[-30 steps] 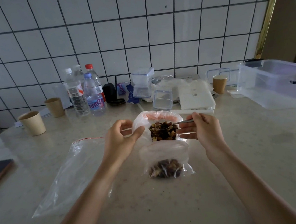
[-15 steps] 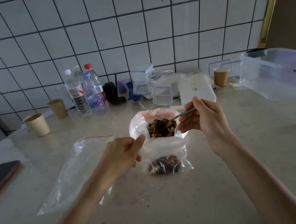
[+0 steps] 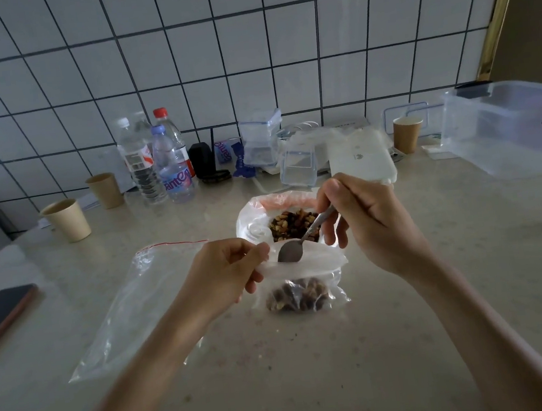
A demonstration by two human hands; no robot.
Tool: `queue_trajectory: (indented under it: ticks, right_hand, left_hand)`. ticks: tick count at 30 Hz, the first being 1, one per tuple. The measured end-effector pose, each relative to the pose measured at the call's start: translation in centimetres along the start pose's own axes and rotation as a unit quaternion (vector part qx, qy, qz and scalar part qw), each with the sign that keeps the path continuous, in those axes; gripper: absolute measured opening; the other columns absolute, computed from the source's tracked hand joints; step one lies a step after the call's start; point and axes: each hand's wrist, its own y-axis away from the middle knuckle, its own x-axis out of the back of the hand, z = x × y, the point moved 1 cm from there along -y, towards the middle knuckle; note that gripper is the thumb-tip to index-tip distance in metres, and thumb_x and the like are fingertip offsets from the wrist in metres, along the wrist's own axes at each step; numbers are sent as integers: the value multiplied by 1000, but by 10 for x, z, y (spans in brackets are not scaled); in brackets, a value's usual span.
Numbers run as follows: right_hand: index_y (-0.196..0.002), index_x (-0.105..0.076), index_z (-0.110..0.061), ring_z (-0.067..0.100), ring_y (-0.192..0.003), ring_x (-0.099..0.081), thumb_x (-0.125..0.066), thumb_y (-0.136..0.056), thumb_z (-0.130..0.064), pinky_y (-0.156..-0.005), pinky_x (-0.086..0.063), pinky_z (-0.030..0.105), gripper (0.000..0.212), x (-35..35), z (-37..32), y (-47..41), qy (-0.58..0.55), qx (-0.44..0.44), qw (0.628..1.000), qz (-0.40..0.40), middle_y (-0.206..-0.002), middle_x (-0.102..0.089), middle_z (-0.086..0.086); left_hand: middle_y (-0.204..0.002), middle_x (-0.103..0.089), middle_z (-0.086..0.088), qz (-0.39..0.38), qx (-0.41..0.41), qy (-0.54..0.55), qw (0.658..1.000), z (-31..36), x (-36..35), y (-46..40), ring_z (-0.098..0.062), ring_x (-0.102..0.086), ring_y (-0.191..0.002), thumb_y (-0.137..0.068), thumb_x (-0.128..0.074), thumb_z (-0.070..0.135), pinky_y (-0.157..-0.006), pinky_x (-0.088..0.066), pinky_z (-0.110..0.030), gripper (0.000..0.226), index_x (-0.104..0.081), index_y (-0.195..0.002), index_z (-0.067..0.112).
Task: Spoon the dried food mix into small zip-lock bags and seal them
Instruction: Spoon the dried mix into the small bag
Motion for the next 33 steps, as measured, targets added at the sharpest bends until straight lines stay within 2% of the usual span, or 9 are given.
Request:
queue_trajectory:
  ticks: [5,9,14,16,19,21,25,29,33]
  right_hand:
    - [-86,-58,-10,30,-52,-63,-38,-112,-26,-44,-49,39,36,2,5,-1,-18,-33,998,48,-61,-63,11]
    - [-87,-57,-6,29,-49,-61,-37,-113,-26,-41,-47,34,39,8,13,-4,-113,-123,976,142,-58,-62,9]
    - [-92,-65,-4,25,-51,-63,-40,-112,-31,-42,-48,32,41,15,27,-4,-193,-281,910,236,-62,-65,10]
    - [-96,-67,-4,24,-55,-64,-42,-112,-33,-46,-50,32,42,14,32,-2,-183,-315,902,233,-67,-67,10]
    - [-93,-68,-4,23,-56,-66,-45,-111,-34,-47,-52,32,42,11,37,-1,-155,-338,907,200,-69,-71,9]
    - [-92,-67,-3,24,-55,-66,-47,-110,-33,-45,-52,31,41,7,40,0,-137,-353,909,174,-68,-72,10]
    - [-96,-69,0,22,-61,-72,-54,-107,-32,-49,-55,29,37,2,48,2,-126,-375,909,132,-80,-77,17]
    - [-96,-75,-3,17,-71,-76,-64,-102,-23,-54,-54,21,23,-4,55,3,-124,-374,915,91,-90,-80,12]
    - [-96,-73,-2,19,-70,-77,-59,-103,-11,-53,-54,21,18,-9,60,2,-114,-362,917,123,-89,-80,15]
  left_hand:
    - [-64,-71,0,-2,14,-10,1000,-8,6,2,-11,-57,-54,-98,-65,43,-51,-45,-25,35,-77,-84,14]
    - [-65,-71,-2,8,1,-35,999,-11,13,-5,-12,-61,-56,-97,-61,55,-55,-47,-29,45,-75,-79,16]
    - [-81,-67,7,166,-26,-92,981,-13,19,-36,-9,-64,-74,-88,-68,64,-61,-42,-26,41,-63,-91,23]
    - [-98,-63,9,185,-27,-100,977,-12,13,-52,-4,-59,-83,-85,-71,65,-67,-41,-24,49,-58,-103,21]
    - [-117,-58,7,106,9,-93,990,-7,-1,-72,-11,-61,-98,-83,-71,69,-86,-51,-33,66,-55,-123,20]
    - [-113,-64,3,72,31,-84,993,-7,-8,-78,-19,-65,-101,-83,-75,63,-90,-58,-44,60,-60,-121,19]
    - [-102,-74,-12,59,-2,-139,988,-24,-17,-83,-32,-70,-97,-90,-76,23,-88,-58,-49,29,-70,-112,5]
    - [-91,-71,-6,62,-42,-199,977,-30,-19,-81,-28,-68,-87,-93,-72,24,-76,-54,-40,16,-67,-97,10]
    - [-97,-74,-6,60,-36,-136,988,-27,-20,-78,-27,-70,-91,-91,-73,25,-85,-59,-48,22,-69,-108,12]
